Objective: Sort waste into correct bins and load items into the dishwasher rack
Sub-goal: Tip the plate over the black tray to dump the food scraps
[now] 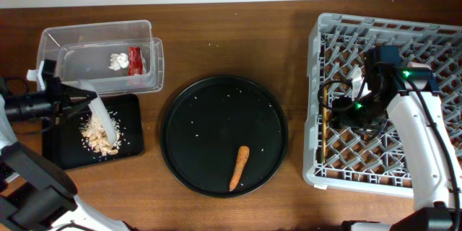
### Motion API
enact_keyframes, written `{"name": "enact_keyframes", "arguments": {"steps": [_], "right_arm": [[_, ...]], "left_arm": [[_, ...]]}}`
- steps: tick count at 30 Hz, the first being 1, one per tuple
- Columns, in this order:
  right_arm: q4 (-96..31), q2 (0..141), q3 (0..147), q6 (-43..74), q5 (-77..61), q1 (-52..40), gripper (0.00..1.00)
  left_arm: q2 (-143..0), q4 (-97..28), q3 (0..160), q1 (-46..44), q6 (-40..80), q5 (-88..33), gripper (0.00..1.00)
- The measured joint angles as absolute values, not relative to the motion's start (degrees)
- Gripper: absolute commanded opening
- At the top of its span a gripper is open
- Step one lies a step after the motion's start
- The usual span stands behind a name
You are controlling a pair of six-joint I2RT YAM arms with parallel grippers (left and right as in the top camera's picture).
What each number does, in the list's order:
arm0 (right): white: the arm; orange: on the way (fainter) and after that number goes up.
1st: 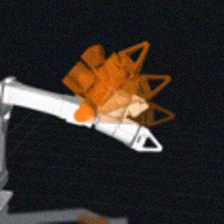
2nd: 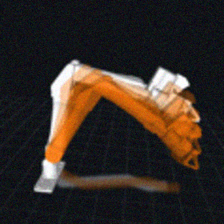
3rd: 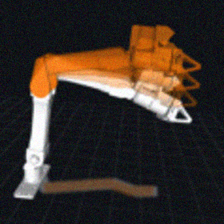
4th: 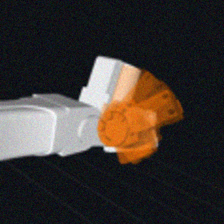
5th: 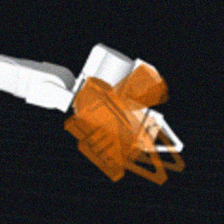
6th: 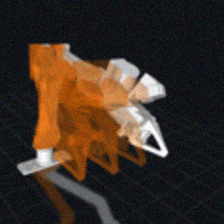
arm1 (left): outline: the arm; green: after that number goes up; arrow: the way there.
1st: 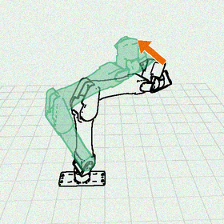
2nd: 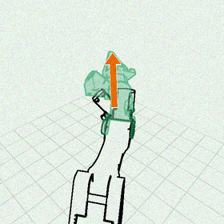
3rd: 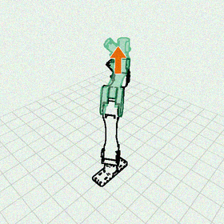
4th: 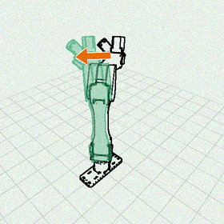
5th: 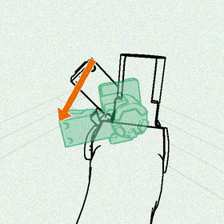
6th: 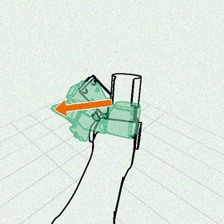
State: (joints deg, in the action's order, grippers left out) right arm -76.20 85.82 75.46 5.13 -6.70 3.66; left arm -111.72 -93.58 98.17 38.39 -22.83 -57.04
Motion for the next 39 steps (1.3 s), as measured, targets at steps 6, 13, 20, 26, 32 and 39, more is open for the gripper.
{"name": "enact_keyframes", "arguments": {"steps": [6, 13, 20, 26, 32, 39], "right_arm": [[-76.2, 85.8, 75.5, 5.1, -6.5, 3.7, 0.69], [-76.2, 85.8, 75.5, 5.1, -6.3, 3.7, 0.69], [-76.2, 85.8, 75.5, 5.1, -6.3, 3.7, 0.69], [-76.2, 85.8, 75.5, 5.1, -6.3, 3.7, 0.69], [-76.3, 85.8, 75.4, 5.1, -6.2, 3.7, 0.69], [-76.2, 85.8, 75.4, 5.1, -6.1, 3.7, 0.69]], "left_arm": [[-111.7, -94.7, 98.2, 38.2, -26.2, -60.1, 0.00], [-111.3, -94.1, 98.2, 38.2, -29.3, -61.7, 0.00], [-111.3, -96.5, 98.2, 37.8, -29.3, -61.5, 0.00], [-107.5, -96.2, 98.2, 28.0, -29.3, -61.0, 0.00], [-104.5, -83.0, 98.3, 3.8, -25.4, -56.7, 0.00], [-105.3, -67.9, 98.5, -26.0, -3.4, -23.8, 0.00]]}}
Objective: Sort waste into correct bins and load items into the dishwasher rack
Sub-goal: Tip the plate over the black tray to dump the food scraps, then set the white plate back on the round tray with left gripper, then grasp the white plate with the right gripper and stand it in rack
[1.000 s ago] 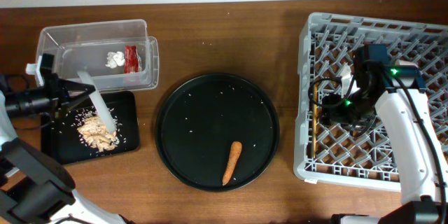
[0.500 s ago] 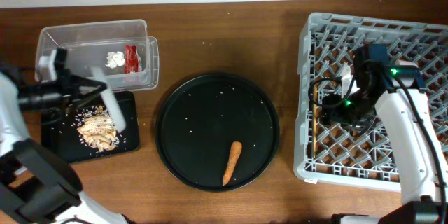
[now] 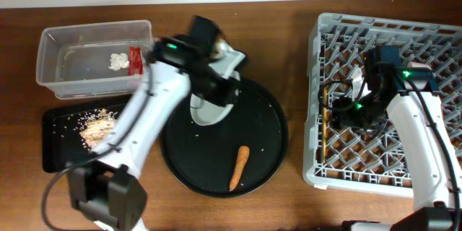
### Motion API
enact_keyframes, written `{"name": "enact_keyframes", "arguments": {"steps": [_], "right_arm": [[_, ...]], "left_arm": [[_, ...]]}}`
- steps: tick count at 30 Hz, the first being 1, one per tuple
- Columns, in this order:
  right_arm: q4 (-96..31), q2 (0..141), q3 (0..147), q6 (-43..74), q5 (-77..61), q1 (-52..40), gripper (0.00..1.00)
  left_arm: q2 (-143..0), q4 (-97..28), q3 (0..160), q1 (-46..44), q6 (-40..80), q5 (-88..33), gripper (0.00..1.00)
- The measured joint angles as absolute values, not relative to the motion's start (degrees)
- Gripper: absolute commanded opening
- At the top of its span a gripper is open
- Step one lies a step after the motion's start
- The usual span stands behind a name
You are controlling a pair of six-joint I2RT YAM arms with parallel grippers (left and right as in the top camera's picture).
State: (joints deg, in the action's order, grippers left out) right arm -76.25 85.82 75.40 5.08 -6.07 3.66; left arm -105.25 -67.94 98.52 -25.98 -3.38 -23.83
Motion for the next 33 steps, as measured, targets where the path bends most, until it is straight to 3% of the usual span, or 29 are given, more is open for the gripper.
{"name": "enact_keyframes", "arguments": {"steps": [5, 9, 17, 20, 22, 27, 33], "right_arm": [[-76.3, 85.8, 75.4, 4.9, -6.1, 3.7, 0.69], [-76.4, 85.8, 75.4, 4.9, -6.1, 3.7, 0.69], [-76.4, 85.8, 75.4, 4.9, -6.1, 3.7, 0.69], [-75.9, 85.8, 75.4, 4.8, -7.1, 3.7, 0.70], [-74.9, 85.8, 75.4, 4.0, -9.9, 3.3, 0.73], [-64.1, 85.8, 79.3, 3.3, -19.4, -7.3, 0.80], [-52.2, 91.8, 79.7, 10.8, -15.4, -22.4, 0.75]], "left_arm": [[-112.6, -65.0, 98.5, -35.4, 5.5, -10.8, 0.01], [-117.0, -63.7, 98.5, -36.2, 7.2, -9.0, 0.30], [-116.9, -65.0, 99.1, -35.7, 8.2, -10.3, 0.41], [-111.9, -68.7, 99.2, -30.8, 8.2, -10.9, 0.53], [-106.1, -71.7, 99.5, -24.3, 8.3, -11.1, 0.68], [-97.6, -78.3, 100.8, -7.9, 8.6, -10.9, 0.83], [-97.7, -80.5, 100.8, 0.8, 8.6, -10.9, 0.83]]}}
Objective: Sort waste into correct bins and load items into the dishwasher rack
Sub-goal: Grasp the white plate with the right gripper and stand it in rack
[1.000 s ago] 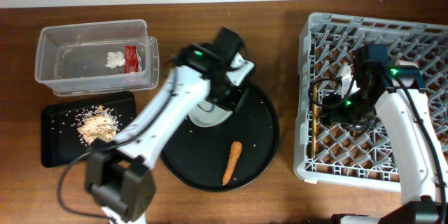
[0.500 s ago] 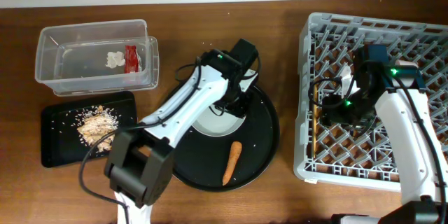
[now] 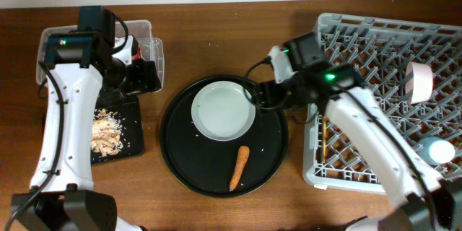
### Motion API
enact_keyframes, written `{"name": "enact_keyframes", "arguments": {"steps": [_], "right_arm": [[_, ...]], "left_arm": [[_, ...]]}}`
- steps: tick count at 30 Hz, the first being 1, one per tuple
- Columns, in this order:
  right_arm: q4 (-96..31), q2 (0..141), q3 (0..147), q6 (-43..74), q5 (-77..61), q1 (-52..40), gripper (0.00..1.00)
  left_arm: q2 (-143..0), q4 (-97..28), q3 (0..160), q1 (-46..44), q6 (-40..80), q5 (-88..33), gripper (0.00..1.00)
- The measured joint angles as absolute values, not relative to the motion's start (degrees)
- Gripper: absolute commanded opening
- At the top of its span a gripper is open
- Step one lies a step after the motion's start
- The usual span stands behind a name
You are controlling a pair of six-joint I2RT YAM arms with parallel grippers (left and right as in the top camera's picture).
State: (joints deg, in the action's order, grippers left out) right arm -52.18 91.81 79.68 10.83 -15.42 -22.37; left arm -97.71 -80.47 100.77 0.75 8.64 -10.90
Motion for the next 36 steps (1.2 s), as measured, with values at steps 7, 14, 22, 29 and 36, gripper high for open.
{"name": "enact_keyframes", "arguments": {"steps": [7, 14, 22, 29, 36], "right_arm": [[-45.5, 106.8, 79.7, 21.2, -9.9, -24.7, 0.66], [-43.0, 117.1, 79.7, 24.1, -9.2, -25.9, 0.12], [-43.1, 117.4, 82.4, 24.8, -11.0, -26.1, 0.04], [-57.5, 105.7, 93.7, 21.0, -0.4, -22.5, 0.04], [-59.8, 87.5, 96.3, 16.7, 36.9, -11.2, 0.04]], "left_arm": [[-97.7, -80.6, 100.8, 0.8, 8.6, -10.9, 0.84], [-97.7, -80.5, 100.8, 0.8, 8.6, -10.9, 0.84], [-97.7, -80.6, 100.8, 0.8, 8.6, -10.9, 0.84], [-97.7, -80.6, 100.8, 0.8, 8.6, -10.9, 0.84], [-97.7, -80.5, 100.8, 0.8, 8.6, -10.9, 0.83]]}}
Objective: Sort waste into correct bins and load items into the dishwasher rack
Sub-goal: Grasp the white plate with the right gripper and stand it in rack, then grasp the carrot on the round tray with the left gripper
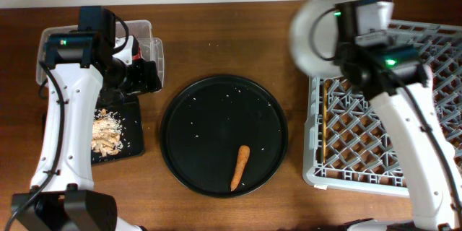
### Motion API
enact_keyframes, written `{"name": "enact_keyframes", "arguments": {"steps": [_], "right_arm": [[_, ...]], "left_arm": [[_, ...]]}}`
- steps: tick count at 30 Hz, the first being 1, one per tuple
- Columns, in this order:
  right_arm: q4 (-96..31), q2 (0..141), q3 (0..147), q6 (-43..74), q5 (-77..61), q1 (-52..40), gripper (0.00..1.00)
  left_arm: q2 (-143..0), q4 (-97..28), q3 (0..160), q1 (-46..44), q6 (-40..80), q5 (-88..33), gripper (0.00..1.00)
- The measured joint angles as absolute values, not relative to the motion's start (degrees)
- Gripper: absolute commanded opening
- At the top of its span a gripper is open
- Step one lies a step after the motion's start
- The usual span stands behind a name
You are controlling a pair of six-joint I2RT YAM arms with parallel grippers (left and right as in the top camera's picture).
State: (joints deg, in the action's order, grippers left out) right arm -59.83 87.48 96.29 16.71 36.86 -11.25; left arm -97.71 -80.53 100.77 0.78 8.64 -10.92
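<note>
A white bowl (314,36) hangs high above the table at the far left corner of the grey dishwasher rack (382,180). My right gripper (341,43) is shut on its rim. A carrot (240,167) lies on the round black tray (216,108), toward its near right side. My left gripper (148,76) hovers at the near right corner of the clear bin (65,40); its fingers look dark and their state does not show.
The clear bin holds a red wrapper (134,52), partly hidden by the left arm. In front of it a black rectangular tray (130,141) carries a heap of food scraps (105,133). A thin wooden stick (325,133) lies in the rack's left side.
The bowl was resting on the round tray with my right gripper at its rim. Now it is in the air by the rack's far left corner. The left arm has not moved.
First my left gripper held the bowl tilted over the rectangular tray with scraps under it, the right arm over the rack. Then the left arm had the bowl at the round tray's far edge. Then the bowl lay there, the right gripper at it, and now holds it aloft.
</note>
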Motion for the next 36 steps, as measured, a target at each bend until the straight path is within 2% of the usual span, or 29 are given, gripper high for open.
{"name": "enact_keyframes", "arguments": {"steps": [4, 7, 12, 23, 26, 28, 33, 34, 36], "right_arm": [[-60.1, 87.9, 96.3, 16.2, 50.9, -5.6, 0.04], [-60.1, 89.8, 96.3, 16.2, 55.2, -2.4, 0.04], [-60.1, 96.6, 96.3, 16.1, 56.9, 1.5, 0.04], [-60.4, 107.8, 96.3, 16.0, 53.4, 1.1, 0.04], [-61.2, 107.8, 96.3, 16.3, 50.9, -1.8, 0.19], [-63.7, 107.9, 96.3, 16.1, 46.5, -4.9, 0.23], [-69.3, 107.7, 96.3, 17.9, 38.8, -9.2, 0.24], [-69.6, 107.5, 96.3, 18.3, 38.2, -9.2, 0.24], [-70.8, 104.7, 96.3, 19.3, 35.7, -8.8, 0.32]], "left_arm": [[-97.7, -80.5, 100.8, 0.8, 8.6, -10.9, 0.83], [-97.7, -80.5, 100.8, 0.8, 8.6, -10.9, 0.83], [-97.7, -80.5, 100.8, 0.8, 8.6, -10.9, 0.83], [-97.7, -79.8, 100.8, 0.8, 8.6, -10.9, 0.83], [-97.7, -79.7, 100.8, 0.8, 8.6, -10.9, 0.84], [-97.7, -79.7, 100.8, 0.8, 8.6, -10.9, 0.84], [-97.7, -79.7, 100.8, 0.8, 8.6, -10.9, 0.87], [-97.7, -79.7, 100.8, 0.8, 8.6, -10.9, 0.92], [-97.7, -79.7, 100.8, 0.8, 8.6, -10.9, 0.93]]}}
